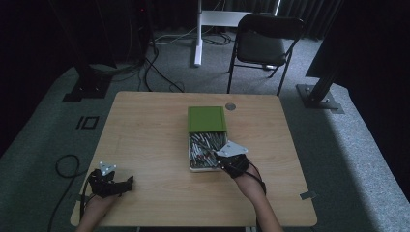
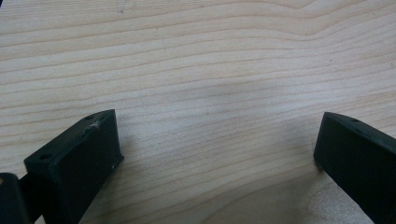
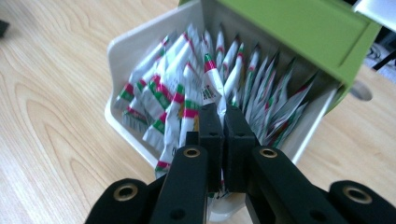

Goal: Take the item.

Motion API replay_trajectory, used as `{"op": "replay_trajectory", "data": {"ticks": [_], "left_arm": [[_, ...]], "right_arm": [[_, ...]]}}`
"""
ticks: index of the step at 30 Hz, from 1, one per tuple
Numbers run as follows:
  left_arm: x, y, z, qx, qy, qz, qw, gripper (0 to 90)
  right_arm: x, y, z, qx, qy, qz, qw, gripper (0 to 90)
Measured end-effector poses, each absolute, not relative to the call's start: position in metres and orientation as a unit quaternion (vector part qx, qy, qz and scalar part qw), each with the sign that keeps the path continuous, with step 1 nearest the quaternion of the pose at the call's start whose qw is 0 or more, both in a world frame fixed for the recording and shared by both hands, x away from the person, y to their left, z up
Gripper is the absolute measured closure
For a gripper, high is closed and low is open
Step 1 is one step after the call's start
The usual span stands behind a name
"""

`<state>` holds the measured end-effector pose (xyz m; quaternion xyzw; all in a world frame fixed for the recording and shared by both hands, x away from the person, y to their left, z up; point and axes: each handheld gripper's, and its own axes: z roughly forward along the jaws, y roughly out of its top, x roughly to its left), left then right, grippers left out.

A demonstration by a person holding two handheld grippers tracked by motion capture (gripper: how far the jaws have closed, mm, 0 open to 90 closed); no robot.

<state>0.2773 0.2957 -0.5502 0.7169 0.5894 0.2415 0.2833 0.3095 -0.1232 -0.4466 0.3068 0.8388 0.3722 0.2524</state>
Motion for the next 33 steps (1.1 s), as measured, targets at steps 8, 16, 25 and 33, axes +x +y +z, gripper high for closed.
{"op": "replay_trajectory", "data": {"ticks": [8,16,25,33], "left_arm": [[0.277,0.296,-0.550,0.717,0.589,0.241,0.283,1.3],[0.277,0.296,-0.550,0.717,0.589,0.241,0.283,1.3],[0.277,0.296,-0.550,0.717,0.589,0.241,0.283,1.3],[0.277,0.296,-0.550,0.717,0.589,0.241,0.283,1.3]], "right_arm": [[0.304,-0.133,-0.421,0.308,0.819,0.404,0.266,88.2],[0.305,-0.160,-0.401,0.340,0.786,0.434,0.280,88.2],[0.318,-0.196,-0.401,0.387,0.761,0.420,0.308,88.2],[0.342,-0.226,-0.429,0.445,0.741,0.390,0.318,88.2]]}}
